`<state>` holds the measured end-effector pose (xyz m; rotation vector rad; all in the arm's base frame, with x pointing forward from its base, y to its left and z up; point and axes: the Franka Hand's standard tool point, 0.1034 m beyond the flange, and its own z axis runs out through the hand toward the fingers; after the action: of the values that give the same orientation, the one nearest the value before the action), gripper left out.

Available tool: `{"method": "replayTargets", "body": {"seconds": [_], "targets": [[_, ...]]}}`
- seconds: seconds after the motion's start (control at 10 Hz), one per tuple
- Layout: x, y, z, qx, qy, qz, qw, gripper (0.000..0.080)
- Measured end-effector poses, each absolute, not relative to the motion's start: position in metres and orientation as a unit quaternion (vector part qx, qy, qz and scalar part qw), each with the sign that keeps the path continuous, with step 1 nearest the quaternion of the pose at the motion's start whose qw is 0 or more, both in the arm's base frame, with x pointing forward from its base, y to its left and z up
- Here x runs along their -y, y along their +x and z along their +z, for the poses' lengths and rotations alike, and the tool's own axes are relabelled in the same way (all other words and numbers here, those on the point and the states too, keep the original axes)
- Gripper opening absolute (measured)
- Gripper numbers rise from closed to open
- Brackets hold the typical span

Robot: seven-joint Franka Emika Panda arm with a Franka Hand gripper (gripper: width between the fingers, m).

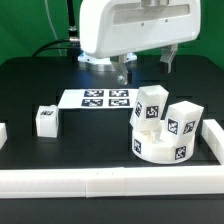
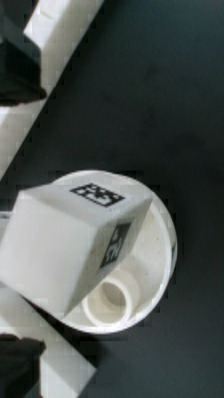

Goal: Assemble stool

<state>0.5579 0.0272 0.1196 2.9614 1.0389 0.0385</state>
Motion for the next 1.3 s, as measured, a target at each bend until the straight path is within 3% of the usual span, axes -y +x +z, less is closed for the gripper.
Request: {"method": "replayTargets", "body": {"seconds": [0.2, 0.6, 1.3], "targets": [[-0.026, 0.558, 0.119, -0.381, 0.925, 0.012, 0.002, 0.0650], [-0.031, 0.565, 0.111, -0.580, 0.814, 0.008, 0.033, 0.0650], [-0.025, 0.562, 0.105, -0.752, 0.658, -0.016, 0.039, 0.0650]]}}
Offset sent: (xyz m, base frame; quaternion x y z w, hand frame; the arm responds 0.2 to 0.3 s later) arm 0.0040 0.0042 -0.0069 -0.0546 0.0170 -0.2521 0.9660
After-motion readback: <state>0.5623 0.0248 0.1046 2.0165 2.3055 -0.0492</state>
